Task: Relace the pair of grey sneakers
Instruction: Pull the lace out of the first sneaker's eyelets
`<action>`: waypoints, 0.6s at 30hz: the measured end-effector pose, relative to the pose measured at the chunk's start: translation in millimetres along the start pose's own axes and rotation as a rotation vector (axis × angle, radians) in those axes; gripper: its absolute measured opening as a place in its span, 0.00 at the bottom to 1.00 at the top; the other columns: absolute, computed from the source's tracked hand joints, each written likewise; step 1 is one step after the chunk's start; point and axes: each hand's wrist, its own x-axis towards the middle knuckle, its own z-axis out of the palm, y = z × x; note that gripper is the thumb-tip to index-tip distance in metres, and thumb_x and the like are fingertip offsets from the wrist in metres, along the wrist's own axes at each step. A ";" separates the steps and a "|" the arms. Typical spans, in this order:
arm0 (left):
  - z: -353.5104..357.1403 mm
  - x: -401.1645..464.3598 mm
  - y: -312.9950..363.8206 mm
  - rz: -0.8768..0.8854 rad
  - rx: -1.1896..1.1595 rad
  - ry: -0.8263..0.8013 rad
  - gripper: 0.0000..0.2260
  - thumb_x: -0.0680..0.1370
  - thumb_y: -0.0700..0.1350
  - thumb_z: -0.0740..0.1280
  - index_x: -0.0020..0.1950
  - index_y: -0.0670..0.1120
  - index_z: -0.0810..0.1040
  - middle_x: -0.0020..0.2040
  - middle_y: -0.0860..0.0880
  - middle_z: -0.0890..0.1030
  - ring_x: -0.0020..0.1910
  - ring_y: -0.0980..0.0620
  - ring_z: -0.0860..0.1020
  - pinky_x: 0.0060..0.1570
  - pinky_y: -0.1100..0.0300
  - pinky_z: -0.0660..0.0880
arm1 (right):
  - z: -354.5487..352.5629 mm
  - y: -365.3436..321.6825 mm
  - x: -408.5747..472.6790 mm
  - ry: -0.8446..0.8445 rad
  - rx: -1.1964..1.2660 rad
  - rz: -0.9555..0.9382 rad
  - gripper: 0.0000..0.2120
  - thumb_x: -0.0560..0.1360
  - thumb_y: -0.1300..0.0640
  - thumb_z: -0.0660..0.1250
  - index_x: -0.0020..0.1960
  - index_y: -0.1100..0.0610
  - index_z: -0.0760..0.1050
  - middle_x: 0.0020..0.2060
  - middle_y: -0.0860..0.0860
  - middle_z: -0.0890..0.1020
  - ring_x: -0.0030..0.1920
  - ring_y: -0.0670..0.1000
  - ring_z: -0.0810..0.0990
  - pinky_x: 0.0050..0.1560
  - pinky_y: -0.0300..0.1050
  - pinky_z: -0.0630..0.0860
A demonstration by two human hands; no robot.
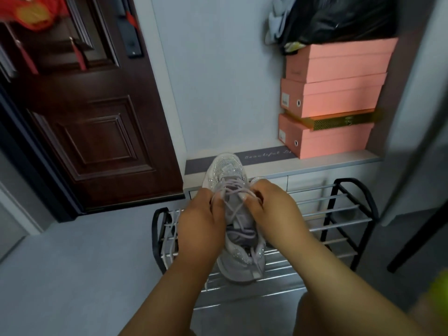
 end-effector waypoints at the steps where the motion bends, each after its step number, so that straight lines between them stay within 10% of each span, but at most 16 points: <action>1: -5.6 -5.2 3.4 -0.008 -0.007 -0.001 0.14 0.80 0.50 0.58 0.37 0.45 0.69 0.30 0.47 0.73 0.30 0.49 0.73 0.32 0.53 0.70 | -4.1 -2.8 -6.2 0.016 0.027 0.013 0.11 0.77 0.48 0.61 0.38 0.48 0.65 0.30 0.43 0.69 0.31 0.43 0.68 0.30 0.37 0.58; 7: -31.6 -37.0 18.2 0.015 -0.023 -0.009 0.15 0.79 0.53 0.57 0.38 0.46 0.70 0.29 0.51 0.72 0.29 0.55 0.70 0.29 0.58 0.66 | -25.5 -17.8 -39.4 0.048 0.133 0.110 0.15 0.78 0.49 0.61 0.33 0.47 0.63 0.28 0.44 0.71 0.30 0.41 0.69 0.29 0.30 0.60; 18: -42.9 -110.3 20.7 0.042 0.127 -0.183 0.12 0.79 0.54 0.58 0.42 0.47 0.65 0.35 0.49 0.72 0.32 0.50 0.71 0.31 0.58 0.63 | -41.9 -12.6 -116.6 -0.074 0.184 0.154 0.12 0.75 0.47 0.65 0.37 0.51 0.69 0.28 0.47 0.73 0.30 0.46 0.71 0.35 0.45 0.70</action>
